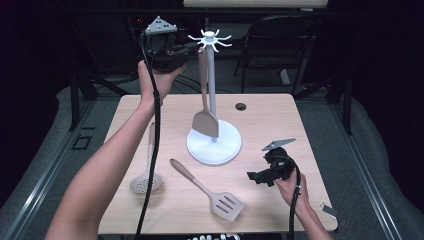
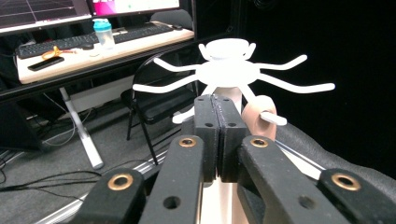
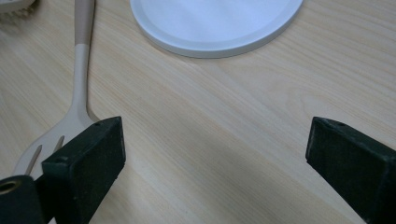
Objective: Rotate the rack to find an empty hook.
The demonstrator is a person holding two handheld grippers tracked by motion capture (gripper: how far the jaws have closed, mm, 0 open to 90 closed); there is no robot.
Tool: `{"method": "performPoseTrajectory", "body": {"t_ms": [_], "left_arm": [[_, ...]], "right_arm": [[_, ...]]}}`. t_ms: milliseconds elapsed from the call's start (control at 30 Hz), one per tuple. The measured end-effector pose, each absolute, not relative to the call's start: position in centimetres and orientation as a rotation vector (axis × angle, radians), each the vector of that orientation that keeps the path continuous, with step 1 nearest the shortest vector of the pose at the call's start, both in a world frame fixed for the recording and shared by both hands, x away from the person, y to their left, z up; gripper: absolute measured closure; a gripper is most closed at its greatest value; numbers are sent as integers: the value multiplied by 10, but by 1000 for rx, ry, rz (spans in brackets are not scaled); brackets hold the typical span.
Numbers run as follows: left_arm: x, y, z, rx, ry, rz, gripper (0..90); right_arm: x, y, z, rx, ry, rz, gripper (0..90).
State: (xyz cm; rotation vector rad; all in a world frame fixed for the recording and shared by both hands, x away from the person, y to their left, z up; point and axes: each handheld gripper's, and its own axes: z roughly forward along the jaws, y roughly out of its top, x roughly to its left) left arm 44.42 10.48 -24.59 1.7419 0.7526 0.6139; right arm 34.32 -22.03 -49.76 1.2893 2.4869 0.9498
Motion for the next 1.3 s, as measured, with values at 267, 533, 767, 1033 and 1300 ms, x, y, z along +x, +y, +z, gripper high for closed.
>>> {"method": "performPoseTrajectory", "body": {"t_ms": [267, 533, 767, 1033, 1300], "left_arm": [[436, 115, -249, 1732, 748, 604, 748], [429, 129, -253, 1720, 773, 595, 565], [422, 142, -269, 1744, 803, 580, 432], [416, 154, -293, 1771, 826, 553, 316], [408, 163, -323, 1808, 844, 524, 233]], "right_arm": [[343, -220, -497, 1287, 2489, 950, 45], [343, -219, -498, 1285, 2494, 948, 45], [343, -218, -498, 1286, 2506, 945, 46], [343, -217, -499, 1283, 2514, 942, 47], [343, -215, -499, 1276, 2526, 930, 48]]}}
